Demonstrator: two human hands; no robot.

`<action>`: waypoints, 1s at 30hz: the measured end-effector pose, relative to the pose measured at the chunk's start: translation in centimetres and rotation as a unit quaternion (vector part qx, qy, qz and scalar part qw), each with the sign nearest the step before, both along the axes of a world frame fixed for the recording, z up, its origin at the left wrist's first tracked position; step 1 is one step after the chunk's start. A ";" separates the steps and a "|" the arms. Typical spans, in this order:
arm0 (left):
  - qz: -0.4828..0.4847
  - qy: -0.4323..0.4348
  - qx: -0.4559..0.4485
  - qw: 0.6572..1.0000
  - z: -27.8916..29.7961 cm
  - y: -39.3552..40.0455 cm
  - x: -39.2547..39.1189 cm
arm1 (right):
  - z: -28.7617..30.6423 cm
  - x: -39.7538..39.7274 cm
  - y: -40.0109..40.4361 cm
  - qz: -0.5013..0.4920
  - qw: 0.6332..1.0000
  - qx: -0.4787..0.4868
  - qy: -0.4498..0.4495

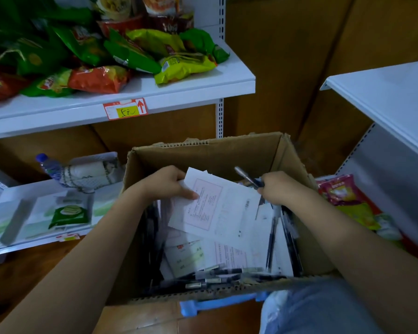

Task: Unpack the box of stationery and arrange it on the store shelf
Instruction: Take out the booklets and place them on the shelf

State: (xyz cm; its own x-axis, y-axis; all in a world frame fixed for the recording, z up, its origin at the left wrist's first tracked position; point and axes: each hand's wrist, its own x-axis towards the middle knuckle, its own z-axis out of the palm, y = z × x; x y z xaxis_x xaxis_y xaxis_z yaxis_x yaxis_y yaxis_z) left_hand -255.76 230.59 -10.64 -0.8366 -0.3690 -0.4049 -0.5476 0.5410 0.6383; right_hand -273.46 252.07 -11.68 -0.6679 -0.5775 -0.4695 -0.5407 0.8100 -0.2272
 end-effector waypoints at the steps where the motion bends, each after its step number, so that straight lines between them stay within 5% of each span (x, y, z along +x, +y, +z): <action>1: -0.004 0.010 -0.003 1.000 0.4 0.1 0.4 | 0.3 0.4 0.1 -0.005 1.000 -0.011 0.006; 5: -0.014 0.050 0.018 0.998 1.8 0.9 2.3 | 1.9 1.2 1.3 0.046 0.993 -0.109 0.016; 11: 0.129 0.217 0.122 0.960 2.7 1.9 5.0 | 4.3 2.4 2.6 -0.141 0.934 -0.236 -0.228; 13: 0.193 0.283 0.169 0.924 2.8 1.9 5.4 | 4.7 2.8 3.2 -0.071 0.943 -0.199 -0.257; 16: 0.223 0.316 0.206 0.899 2.8 2.3 5.3 | 4.3 3.5 4.3 0.106 0.978 -0.024 -0.179; 20: 0.234 0.320 0.228 0.889 2.2 2.7 5.1 | 1.0 4.4 5.2 0.198 0.970 0.126 -0.065; 23: 0.257 0.339 0.208 0.881 2.4 3.1 5.4 | 0.0 4.8 5.5 0.245 0.962 0.107 0.060; 30: 0.297 0.425 0.152 0.842 5.1 2.5 6.5 | 3.2 4.4 5.8 0.195 0.970 -0.108 0.102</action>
State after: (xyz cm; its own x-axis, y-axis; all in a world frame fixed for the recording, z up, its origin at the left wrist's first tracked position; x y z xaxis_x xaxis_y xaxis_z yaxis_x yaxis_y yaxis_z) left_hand -249.31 233.13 -5.54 -0.5769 -0.8113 0.0951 0.0603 0.0738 0.9954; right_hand -269.09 257.85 -8.44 -0.4462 -0.8744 -0.1904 -0.8475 0.4813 -0.2240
